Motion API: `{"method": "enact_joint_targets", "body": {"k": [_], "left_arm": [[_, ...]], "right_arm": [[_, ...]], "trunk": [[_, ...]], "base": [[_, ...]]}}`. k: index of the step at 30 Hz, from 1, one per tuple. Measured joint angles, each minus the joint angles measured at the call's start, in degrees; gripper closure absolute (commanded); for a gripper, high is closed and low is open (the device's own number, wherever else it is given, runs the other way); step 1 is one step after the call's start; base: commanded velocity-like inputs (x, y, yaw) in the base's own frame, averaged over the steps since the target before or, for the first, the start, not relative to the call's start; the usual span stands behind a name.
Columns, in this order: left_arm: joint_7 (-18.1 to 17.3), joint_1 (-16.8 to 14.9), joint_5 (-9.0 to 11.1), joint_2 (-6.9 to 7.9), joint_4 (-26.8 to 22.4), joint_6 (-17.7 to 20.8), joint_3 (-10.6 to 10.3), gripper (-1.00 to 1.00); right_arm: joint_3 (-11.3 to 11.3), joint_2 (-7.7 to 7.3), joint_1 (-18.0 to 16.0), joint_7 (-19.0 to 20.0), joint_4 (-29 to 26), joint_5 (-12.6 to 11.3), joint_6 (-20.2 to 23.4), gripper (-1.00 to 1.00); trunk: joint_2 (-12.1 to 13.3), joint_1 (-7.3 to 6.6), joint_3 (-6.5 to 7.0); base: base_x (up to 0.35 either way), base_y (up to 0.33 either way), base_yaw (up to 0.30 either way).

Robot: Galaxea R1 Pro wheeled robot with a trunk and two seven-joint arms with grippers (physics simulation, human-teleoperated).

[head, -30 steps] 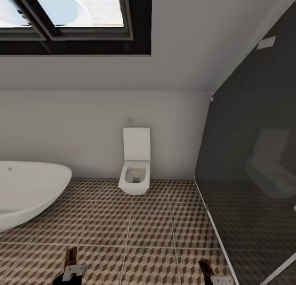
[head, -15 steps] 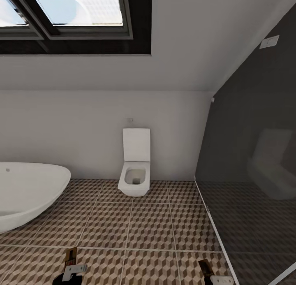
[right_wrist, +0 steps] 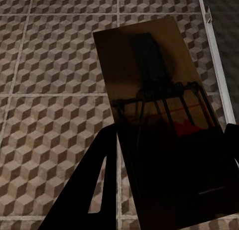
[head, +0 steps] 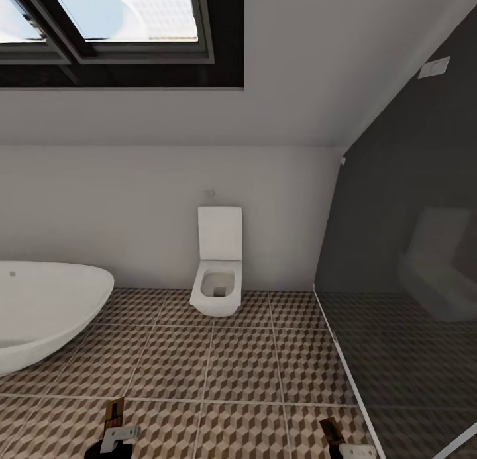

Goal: Take the four mousetraps from the cabinet in the bathroom and place them on the bathroom floor. Make sure all four end up on the same floor surface, and ensure that at least two of them are either under or directly next to the same bathroom sink.

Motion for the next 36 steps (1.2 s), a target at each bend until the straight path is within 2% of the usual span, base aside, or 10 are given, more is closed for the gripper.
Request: {"method": "enact_joint_targets", "body": {"k": [16,25,36], "left_arm": [[-0.08,0.00,-0.01,0.00,0.00,0.00,0.00,1.00],[-0.08,0.00,-0.02,-0.01,0.02,0.04,-0.01,1.00],[-0.16,0.00,-0.16,0.00,0.00,0.08,-0.01,1.00]], "right_arm": [[-0.03,0.00,0.00,-0.11,0.00,0.00,0.00,1.00],[-0.07,0.00,0.00,-0.15,0.01,0.00,0.00,1.00],[-0.07,0.00,0.00,-0.15,0.01,0.00,0.00,1.00]], "trunk": [[0.00,0.00,0.00],[0.00,-0.01,0.00],[0.00,-0.01,0.00]], "base": [[0.000,0.004,0.000],[0.022,0.239,0.000],[0.164,0.193,0.000]]}}
